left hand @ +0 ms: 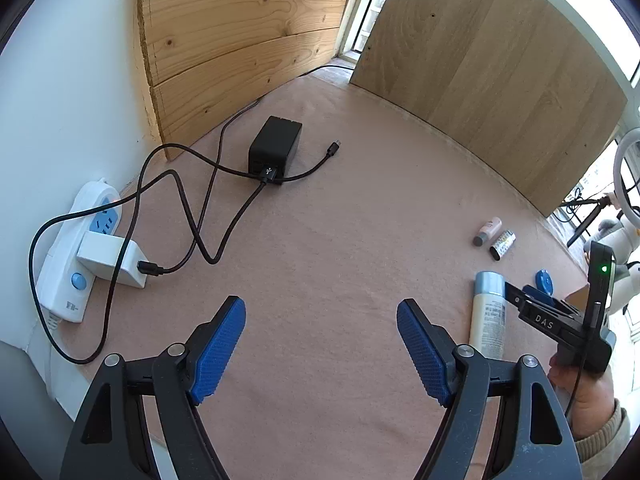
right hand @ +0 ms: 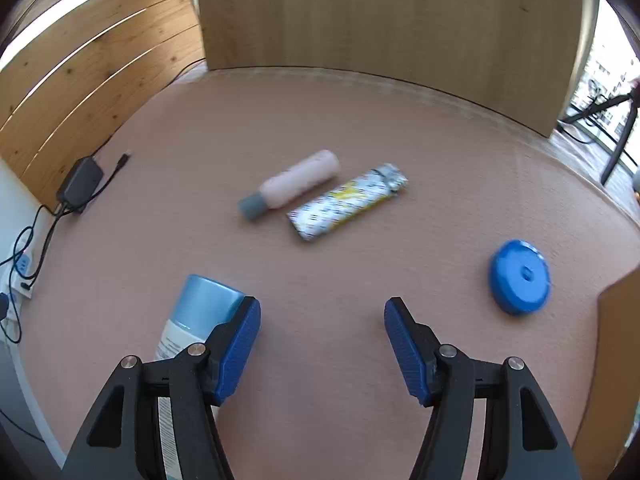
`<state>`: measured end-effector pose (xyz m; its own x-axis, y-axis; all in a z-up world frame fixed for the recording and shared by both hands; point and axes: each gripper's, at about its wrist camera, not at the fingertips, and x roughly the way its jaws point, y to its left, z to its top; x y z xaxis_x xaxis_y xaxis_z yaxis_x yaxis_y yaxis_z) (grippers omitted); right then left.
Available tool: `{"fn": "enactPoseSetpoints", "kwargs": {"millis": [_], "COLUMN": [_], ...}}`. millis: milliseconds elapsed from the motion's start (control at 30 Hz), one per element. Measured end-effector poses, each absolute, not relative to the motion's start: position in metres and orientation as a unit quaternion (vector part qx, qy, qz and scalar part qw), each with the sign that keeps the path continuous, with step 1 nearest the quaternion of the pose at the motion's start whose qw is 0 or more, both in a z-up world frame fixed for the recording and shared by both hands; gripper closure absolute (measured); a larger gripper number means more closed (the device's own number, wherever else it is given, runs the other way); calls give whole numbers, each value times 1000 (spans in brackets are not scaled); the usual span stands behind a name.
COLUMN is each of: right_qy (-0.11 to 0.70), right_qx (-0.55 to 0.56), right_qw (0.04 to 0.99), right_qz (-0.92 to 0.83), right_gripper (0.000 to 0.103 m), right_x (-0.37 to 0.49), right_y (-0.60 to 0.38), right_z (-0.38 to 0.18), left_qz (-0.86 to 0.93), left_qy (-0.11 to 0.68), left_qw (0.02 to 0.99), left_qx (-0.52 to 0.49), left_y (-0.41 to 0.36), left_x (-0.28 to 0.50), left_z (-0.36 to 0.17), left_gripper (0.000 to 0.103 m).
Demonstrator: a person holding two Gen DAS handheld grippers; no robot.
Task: Organize objects
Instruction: 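Move the right tool back to the blue-capped lotion tube, then close the right tool on the lotion tube and lift it toward the box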
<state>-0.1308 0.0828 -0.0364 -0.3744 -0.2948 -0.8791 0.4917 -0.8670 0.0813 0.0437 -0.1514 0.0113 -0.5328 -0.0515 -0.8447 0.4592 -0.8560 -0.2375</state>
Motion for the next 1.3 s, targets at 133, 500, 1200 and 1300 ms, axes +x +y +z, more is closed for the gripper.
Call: {"fn": "enactPoseSetpoints", "kwargs": {"millis": [133,500,1200,1300], "right_qy": [125,157,165,164], "right_qx": [495,435,435,435], "right_qw": [270,381,356,355], "right_qz": [-817,-800,-810,-811], "right_gripper": [42,33,64,64], "right_x": [-115,-34,50,55], "right_y": [56,104,85,86], "right_z": [-34,-25,-44,-44], "left_qz": [-842,-839,-796,-804], "left_qy": [224,221,232,214], "left_qw": [151,127,28,31], "left_qx": [466,481,558,554], "left_y": [-153,-129,-41,-31], "left_x": [42,25,-35,-40], "left_z": [5,-5,-53,-52], "left_gripper": [22,22,22,22]}}
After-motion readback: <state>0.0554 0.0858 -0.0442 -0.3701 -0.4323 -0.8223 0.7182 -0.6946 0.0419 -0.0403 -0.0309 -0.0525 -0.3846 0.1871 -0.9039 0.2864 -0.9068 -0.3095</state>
